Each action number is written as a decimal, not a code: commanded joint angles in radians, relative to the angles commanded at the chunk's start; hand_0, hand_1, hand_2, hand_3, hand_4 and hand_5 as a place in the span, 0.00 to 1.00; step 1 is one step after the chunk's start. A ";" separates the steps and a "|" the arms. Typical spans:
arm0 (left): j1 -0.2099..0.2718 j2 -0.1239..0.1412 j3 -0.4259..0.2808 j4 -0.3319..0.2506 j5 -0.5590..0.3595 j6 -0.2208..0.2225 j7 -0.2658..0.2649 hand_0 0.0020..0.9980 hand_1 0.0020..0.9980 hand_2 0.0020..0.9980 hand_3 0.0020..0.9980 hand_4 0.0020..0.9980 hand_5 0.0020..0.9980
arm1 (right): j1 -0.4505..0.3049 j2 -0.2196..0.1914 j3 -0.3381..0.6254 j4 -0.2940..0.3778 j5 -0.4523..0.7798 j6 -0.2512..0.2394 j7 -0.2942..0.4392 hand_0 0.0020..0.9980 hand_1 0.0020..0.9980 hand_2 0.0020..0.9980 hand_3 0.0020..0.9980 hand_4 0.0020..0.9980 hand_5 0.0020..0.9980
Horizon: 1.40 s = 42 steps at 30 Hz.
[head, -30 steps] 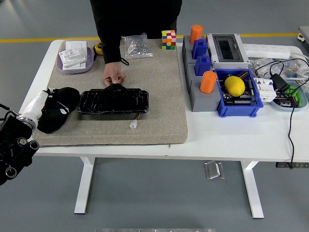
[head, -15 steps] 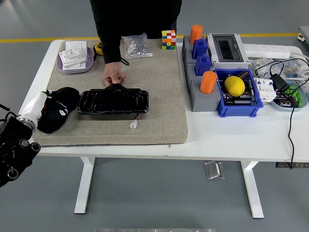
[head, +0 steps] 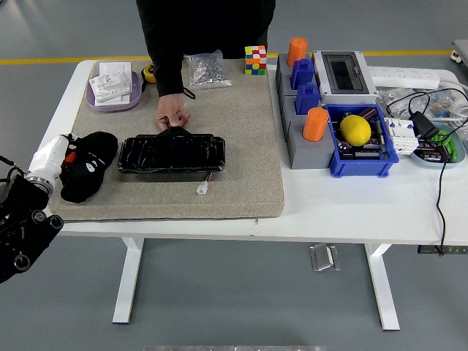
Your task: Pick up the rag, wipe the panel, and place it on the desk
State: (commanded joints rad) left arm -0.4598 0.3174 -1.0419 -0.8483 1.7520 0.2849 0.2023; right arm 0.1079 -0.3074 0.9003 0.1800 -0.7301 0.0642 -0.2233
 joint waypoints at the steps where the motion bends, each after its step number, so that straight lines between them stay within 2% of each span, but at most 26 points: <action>1: 0.000 -0.001 0.000 0.001 0.001 -0.001 0.001 0.29 0.23 0.74 0.59 0.47 0.00 | 0.000 0.000 0.001 0.000 0.000 -0.001 0.002 0.73 0.67 0.70 0.58 0.91 0.57; 3: 0.000 -0.003 0.000 0.001 0.005 0.000 0.002 0.29 0.23 0.74 0.59 0.47 0.00 | 0.000 -0.001 0.000 0.000 0.006 -0.003 0.007 0.73 0.67 0.70 0.58 0.91 0.57; 4: 0.000 -0.003 0.001 0.002 0.005 0.000 0.003 0.25 0.18 0.70 0.57 0.40 0.00 | 0.000 -0.001 0.002 0.000 0.006 -0.004 0.007 0.73 0.67 0.70 0.58 0.91 0.57; 9: -0.003 -0.003 0.001 0.000 0.001 0.023 -0.009 0.25 0.18 0.70 0.57 0.40 0.00 | 0.003 -0.003 0.010 0.000 0.002 -0.008 0.008 0.73 0.67 0.70 0.58 0.91 0.57; 10: -0.003 -0.003 0.001 0.000 -0.001 0.026 -0.012 0.23 0.14 0.57 0.49 0.24 0.00 | 0.004 -0.003 0.011 0.000 0.001 -0.008 0.009 0.73 0.67 0.70 0.58 0.91 0.57; 15: -0.004 -0.003 0.001 -0.001 -0.021 0.054 -0.033 0.23 0.14 0.57 0.49 0.24 0.00 | 0.004 -0.002 0.013 0.000 0.000 -0.008 0.008 0.73 0.67 0.70 0.58 0.91 0.57; 16: -0.004 -0.003 0.001 -0.001 -0.025 0.060 -0.038 0.22 0.14 0.49 0.39 0.30 0.00 | 0.004 -0.002 0.014 0.000 -0.001 -0.008 0.007 0.72 0.67 0.70 0.58 0.91 0.57; 21: -0.003 -0.001 0.005 -0.001 -0.040 0.071 -0.050 0.22 0.14 0.49 0.39 0.30 0.00 | 0.004 -0.002 0.018 0.000 -0.003 -0.008 0.007 0.72 0.67 0.70 0.58 0.91 0.57; 22: -0.002 0.000 0.005 0.000 -0.042 0.071 -0.051 0.22 0.14 0.48 0.32 0.32 0.00 | 0.005 -0.002 0.018 0.000 -0.003 -0.008 0.007 0.72 0.67 0.70 0.58 0.92 0.57; 36: 0.006 0.003 -0.016 -0.009 -0.061 0.086 -0.065 0.22 0.16 0.49 0.33 0.32 0.00 | 0.004 0.001 0.020 0.000 -0.005 -0.007 0.003 0.72 0.67 0.70 0.58 0.92 0.57; 42: 0.018 0.016 -0.044 -0.061 -0.044 0.095 -0.067 0.22 0.15 0.48 0.34 0.32 0.00 | 0.000 0.003 0.024 0.000 -0.013 -0.005 -0.003 0.72 0.67 0.70 0.59 0.93 0.58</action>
State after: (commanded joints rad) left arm -0.4417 0.3331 -1.0864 -0.9098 1.7081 0.3803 0.1357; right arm 0.1077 -0.3041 0.9248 0.1800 -0.7433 0.0592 -0.2266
